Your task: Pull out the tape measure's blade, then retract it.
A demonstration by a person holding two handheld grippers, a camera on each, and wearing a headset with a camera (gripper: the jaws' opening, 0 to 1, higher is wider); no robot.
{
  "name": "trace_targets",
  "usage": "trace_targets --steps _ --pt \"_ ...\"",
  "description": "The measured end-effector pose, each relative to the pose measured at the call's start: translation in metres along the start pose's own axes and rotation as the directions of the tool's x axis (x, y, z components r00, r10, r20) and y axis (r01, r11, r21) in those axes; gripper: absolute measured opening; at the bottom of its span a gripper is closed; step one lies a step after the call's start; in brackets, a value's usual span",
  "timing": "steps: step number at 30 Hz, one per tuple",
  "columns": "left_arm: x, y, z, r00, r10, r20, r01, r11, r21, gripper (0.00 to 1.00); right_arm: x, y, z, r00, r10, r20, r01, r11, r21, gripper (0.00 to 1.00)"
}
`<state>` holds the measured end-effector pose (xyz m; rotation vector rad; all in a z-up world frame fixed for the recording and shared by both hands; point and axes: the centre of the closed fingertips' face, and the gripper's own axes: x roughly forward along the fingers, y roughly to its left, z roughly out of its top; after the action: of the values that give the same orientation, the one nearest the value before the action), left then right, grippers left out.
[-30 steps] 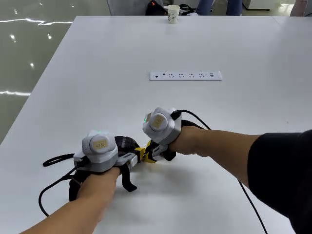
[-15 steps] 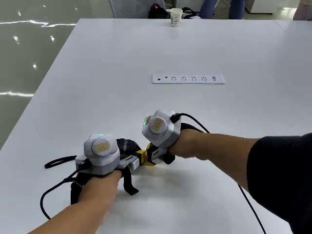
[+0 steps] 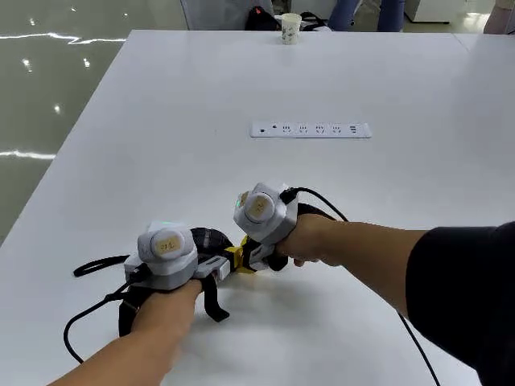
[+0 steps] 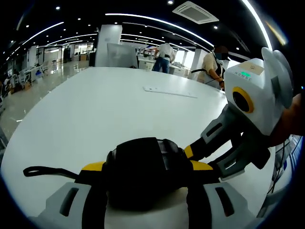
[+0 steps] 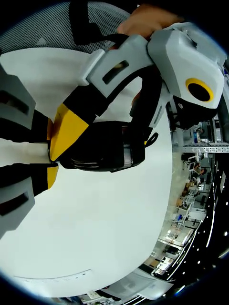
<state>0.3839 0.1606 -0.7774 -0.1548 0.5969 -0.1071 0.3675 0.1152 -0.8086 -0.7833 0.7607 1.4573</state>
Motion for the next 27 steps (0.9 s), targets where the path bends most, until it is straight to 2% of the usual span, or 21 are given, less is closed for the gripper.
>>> trace_targets --steps 3,4,6,9,11,15,18,24,27 --pt "0.000 0.000 0.001 1.0000 0.001 0.005 -0.001 1.000 0.004 0.64 -0.001 -0.002 0.000 0.9998 -0.019 0.004 0.019 1.000 0.015 0.15" --pt "0.000 0.000 0.001 1.0000 0.001 0.003 -0.001 1.000 0.003 0.64 -0.002 -0.006 -0.001 0.9991 -0.042 0.007 0.042 0.998 0.036 0.18" --pt "0.000 0.000 0.001 1.0000 0.000 0.000 0.000 1.000 0.004 0.64 -0.002 -0.005 -0.001 0.9990 -0.040 0.017 0.039 0.997 0.064 0.19" --pt "-0.002 0.001 0.002 0.9998 -0.018 0.000 0.018 1.000 0.003 0.64 -0.003 -0.003 -0.002 0.9987 -0.044 0.024 0.042 0.997 0.070 0.19" --pt "-0.004 -0.001 0.005 0.9995 -0.029 0.009 0.029 0.999 0.035 0.63 -0.003 0.000 -0.003 0.9987 -0.045 0.025 0.043 0.997 0.068 0.16" --pt "-0.005 0.000 0.006 0.9989 -0.044 0.014 0.044 0.998 0.036 0.63 -0.006 0.003 -0.006 0.9986 -0.047 0.026 0.045 0.996 0.074 0.16" --pt "-0.004 0.003 -0.001 0.9975 -0.071 -0.008 0.071 0.997 0.019 0.64 -0.011 0.003 -0.008 0.9976 -0.057 0.039 0.054 0.995 0.079 0.16" --pt "-0.008 0.010 -0.005 0.9953 -0.095 -0.014 0.096 0.995 0.034 0.71 -0.020 0.005 -0.012 0.9950 -0.072 0.070 0.064 0.991 0.116 0.18" --pt "-0.010 0.011 -0.010 0.9917 -0.124 -0.032 0.126 0.991 0.050 0.78 -0.024 0.008 -0.017 0.9944 -0.078 0.072 0.067 0.989 0.134 0.20"
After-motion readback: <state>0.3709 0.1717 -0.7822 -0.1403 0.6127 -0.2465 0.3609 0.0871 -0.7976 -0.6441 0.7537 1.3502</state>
